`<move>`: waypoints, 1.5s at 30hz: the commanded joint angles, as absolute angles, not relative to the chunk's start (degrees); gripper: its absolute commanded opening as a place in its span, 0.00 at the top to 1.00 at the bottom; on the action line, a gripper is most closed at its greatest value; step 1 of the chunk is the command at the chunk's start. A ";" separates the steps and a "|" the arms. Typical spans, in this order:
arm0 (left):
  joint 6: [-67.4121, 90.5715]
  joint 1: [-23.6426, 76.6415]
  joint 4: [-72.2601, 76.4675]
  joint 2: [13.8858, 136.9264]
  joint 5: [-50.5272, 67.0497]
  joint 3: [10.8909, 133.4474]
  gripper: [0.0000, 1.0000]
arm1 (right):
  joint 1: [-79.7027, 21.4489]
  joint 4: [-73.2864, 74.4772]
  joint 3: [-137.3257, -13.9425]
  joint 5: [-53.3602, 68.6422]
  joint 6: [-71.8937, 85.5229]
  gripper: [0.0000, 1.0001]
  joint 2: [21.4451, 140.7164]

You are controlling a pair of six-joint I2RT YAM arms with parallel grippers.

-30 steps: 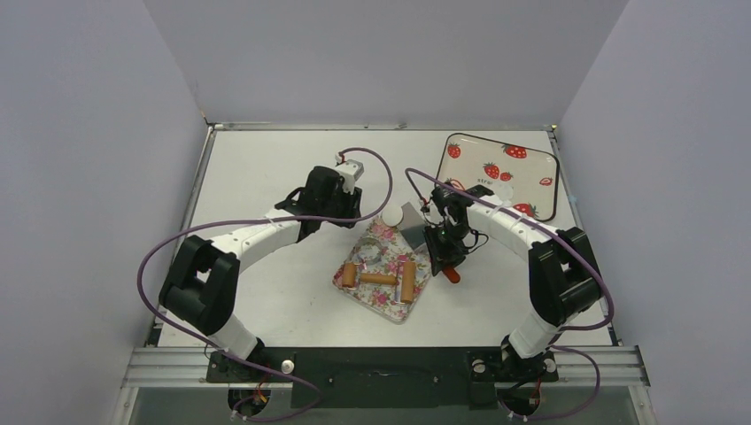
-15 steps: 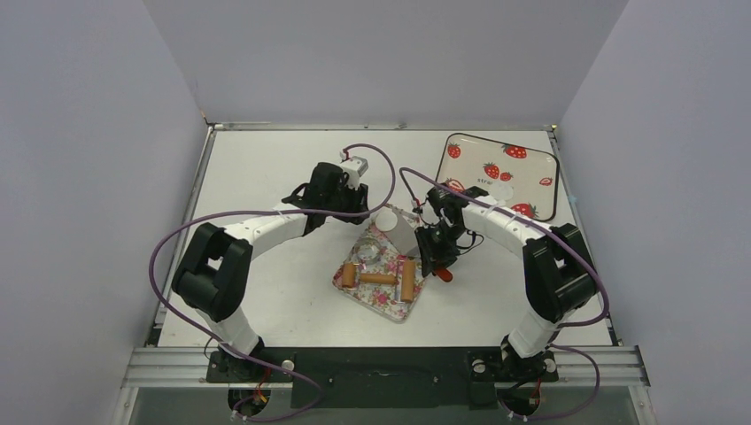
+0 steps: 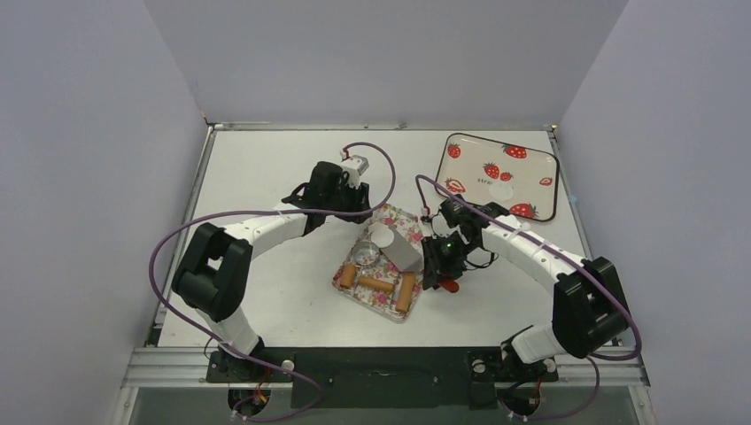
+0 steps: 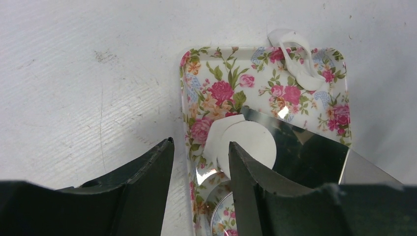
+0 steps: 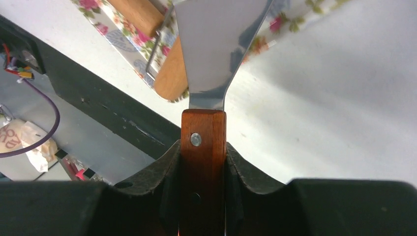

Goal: Roll out the dumpling wrappers from the dough
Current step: Pick up the spatula from the work surface.

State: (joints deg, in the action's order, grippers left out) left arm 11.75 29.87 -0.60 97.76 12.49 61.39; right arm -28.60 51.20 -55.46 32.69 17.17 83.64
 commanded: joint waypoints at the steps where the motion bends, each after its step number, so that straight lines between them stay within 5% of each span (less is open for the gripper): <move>1: 10.91 30.04 1.00 97.38 14.46 62.51 0.57 | -29.73 57.58 -58.49 26.44 22.10 1.00 79.80; 16: 9.77 29.84 -2.67 93.42 15.10 61.02 0.60 | -43.87 79.87 -77.55 -7.82 20.69 1.00 87.61; 30: 10.90 28.90 -3.18 92.01 17.61 58.20 0.62 | -34.90 63.30 -66.73 16.16 18.92 1.00 78.00; 45: 10.41 27.78 -4.27 91.11 22.04 56.82 0.57 | -32.21 63.40 -65.26 22.31 16.45 1.00 73.80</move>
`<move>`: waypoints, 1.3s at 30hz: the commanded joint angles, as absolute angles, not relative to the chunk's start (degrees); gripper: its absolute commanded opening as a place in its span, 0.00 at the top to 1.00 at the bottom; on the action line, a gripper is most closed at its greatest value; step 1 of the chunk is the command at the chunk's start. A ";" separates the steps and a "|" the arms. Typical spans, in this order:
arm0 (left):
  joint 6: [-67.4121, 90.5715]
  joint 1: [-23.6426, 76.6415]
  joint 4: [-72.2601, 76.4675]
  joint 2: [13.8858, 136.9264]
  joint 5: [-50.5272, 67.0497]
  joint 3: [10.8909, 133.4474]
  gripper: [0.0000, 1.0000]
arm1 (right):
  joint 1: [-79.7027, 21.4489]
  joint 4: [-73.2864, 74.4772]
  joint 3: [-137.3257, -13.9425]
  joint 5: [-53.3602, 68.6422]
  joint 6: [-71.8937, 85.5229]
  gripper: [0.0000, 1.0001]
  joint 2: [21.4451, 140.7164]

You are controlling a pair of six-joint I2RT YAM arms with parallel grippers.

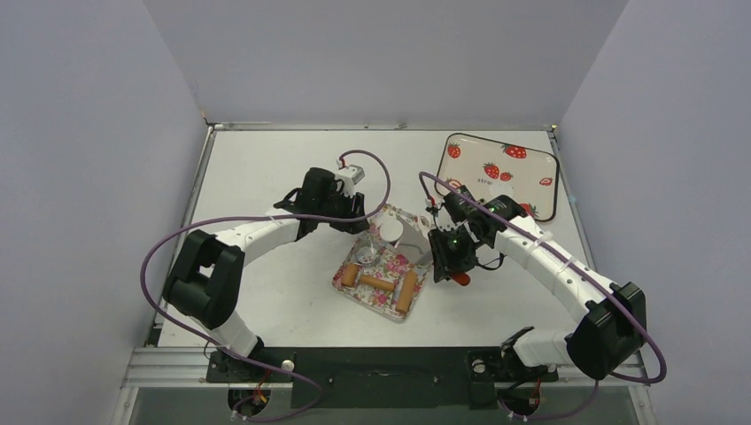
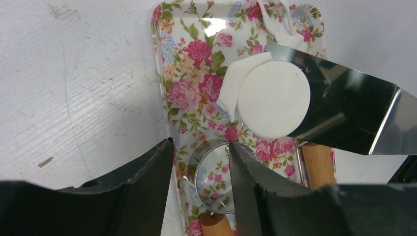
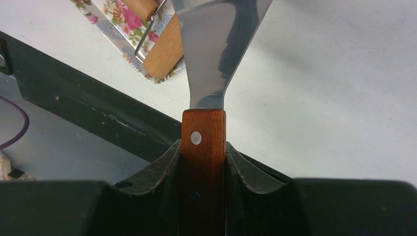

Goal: Roll out the dumpling wrappers from the dough
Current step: Pick up the spatula from the work surface, then pick up the dumpling mold from the work surface.

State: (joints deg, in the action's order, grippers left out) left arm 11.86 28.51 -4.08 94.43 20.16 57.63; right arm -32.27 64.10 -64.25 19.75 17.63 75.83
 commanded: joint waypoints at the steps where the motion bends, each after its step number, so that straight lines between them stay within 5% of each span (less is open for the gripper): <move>1: 9.06 27.91 -4.54 90.72 21.30 56.40 0.57 | -32.25 64.39 -65.34 22.32 16.75 1.00 73.29; 20: 0.36 34.70 -0.92 92.65 12.91 49.56 0.59 | -33.14 65.32 -59.80 23.04 18.94 1.00 69.14; 29: -1.64 36.68 1.05 94.14 9.07 50.89 0.74 | -33.13 64.88 -59.60 23.56 18.40 1.00 68.71; 33: -2.83 36.96 1.11 94.51 7.86 51.84 0.99 | -33.05 64.54 -59.33 23.79 18.08 1.00 68.65; 39: -3.85 34.19 -9.45 92.97 5.59 59.89 1.00 | -33.06 64.24 -59.07 23.64 17.93 1.00 69.00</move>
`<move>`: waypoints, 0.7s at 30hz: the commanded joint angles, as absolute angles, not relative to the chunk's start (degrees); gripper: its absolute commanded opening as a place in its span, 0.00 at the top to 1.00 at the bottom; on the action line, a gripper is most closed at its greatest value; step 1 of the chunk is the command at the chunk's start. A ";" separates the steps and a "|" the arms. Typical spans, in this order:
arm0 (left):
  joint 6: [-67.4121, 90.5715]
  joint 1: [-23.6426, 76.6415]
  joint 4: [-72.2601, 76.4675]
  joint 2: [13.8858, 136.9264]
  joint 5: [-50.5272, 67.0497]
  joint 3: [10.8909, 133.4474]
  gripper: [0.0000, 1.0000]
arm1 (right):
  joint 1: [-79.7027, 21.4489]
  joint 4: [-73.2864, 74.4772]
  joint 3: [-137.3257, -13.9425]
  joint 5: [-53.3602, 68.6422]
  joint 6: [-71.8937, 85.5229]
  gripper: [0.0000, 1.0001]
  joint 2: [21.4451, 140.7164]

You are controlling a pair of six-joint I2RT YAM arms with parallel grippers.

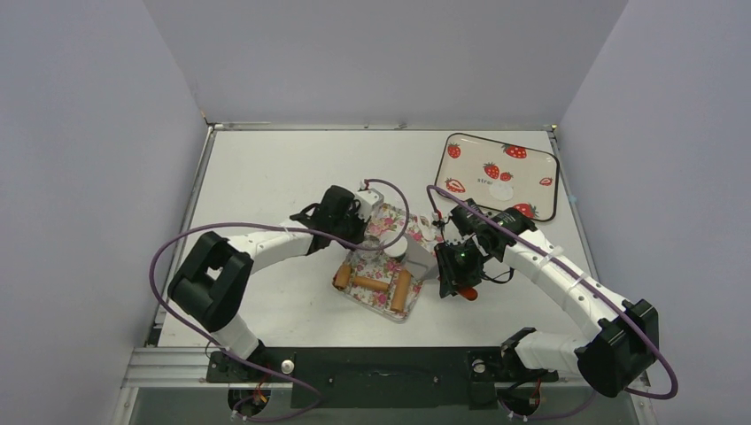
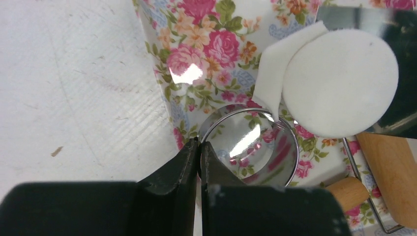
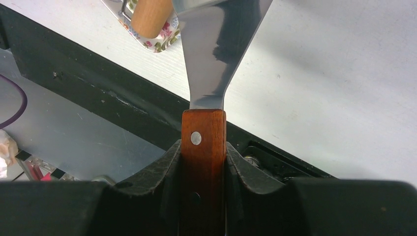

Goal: Roll out the dumpling wrappers from the dough
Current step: Pick up the dumpling mold from the work surface, then place the dumpling mold on the work surface.

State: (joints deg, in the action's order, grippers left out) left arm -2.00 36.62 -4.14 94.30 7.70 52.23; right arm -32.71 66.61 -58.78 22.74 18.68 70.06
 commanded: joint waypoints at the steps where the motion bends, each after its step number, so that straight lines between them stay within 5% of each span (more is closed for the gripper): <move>1: -4.08 33.22 -10.75 92.37 6.10 61.71 1.00 | -33.05 64.20 -59.16 23.66 17.88 1.00 69.17; 21: -2.69 31.71 -15.47 89.41 20.85 68.96 1.00 | -33.92 63.26 -60.62 28.22 12.92 1.00 69.30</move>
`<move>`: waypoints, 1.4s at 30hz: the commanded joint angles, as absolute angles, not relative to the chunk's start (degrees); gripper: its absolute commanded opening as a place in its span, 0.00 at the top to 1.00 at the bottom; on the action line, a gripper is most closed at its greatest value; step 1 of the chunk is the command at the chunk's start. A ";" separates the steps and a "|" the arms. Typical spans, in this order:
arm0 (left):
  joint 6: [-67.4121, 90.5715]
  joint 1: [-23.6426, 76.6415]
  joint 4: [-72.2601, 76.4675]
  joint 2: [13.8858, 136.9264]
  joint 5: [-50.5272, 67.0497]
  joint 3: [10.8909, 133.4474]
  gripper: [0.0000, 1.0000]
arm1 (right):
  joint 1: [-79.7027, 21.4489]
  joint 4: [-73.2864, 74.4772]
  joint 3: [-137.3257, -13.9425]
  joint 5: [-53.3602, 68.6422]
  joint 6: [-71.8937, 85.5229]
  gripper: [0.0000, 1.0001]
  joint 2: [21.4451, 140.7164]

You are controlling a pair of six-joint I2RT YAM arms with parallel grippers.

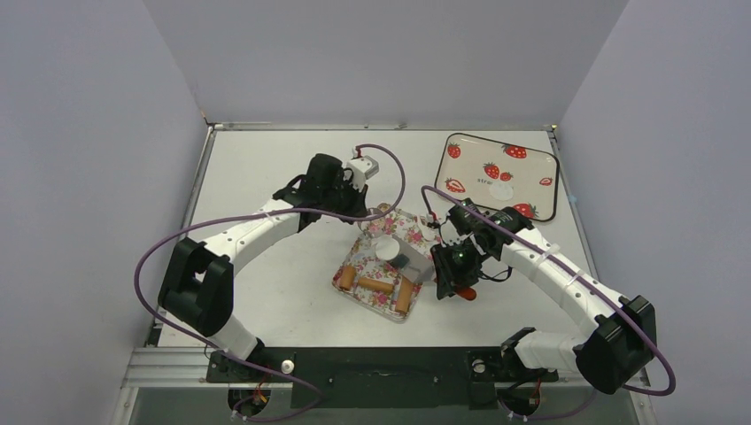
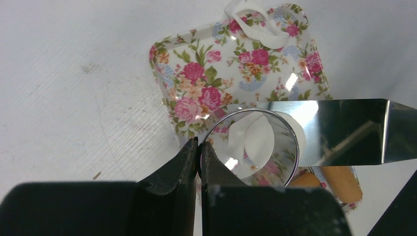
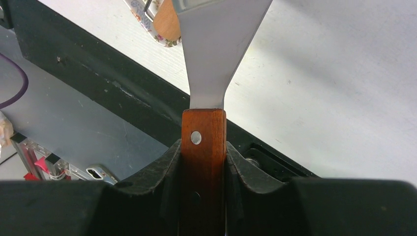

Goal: Roll out the dumpling wrappers from the dough
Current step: Place the dumpling mold on the work surface.

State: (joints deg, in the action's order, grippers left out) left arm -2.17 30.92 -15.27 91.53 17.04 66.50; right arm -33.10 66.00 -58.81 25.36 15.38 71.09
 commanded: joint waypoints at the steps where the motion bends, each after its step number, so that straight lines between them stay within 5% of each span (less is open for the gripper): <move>1: -3.23 31.81 -15.56 88.69 20.88 68.55 1.00 | -34.01 63.23 -60.54 28.65 12.44 1.00 69.33; 42: -5.85 30.81 -14.76 84.61 24.16 65.12 1.00 | -36.04 63.59 -61.71 31.83 10.12 1.00 70.38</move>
State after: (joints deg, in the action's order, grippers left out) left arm -7.09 31.40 -16.45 86.46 22.11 62.85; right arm -35.73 66.02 -59.88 30.30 11.11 71.09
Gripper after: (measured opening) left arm 0.018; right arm 0.258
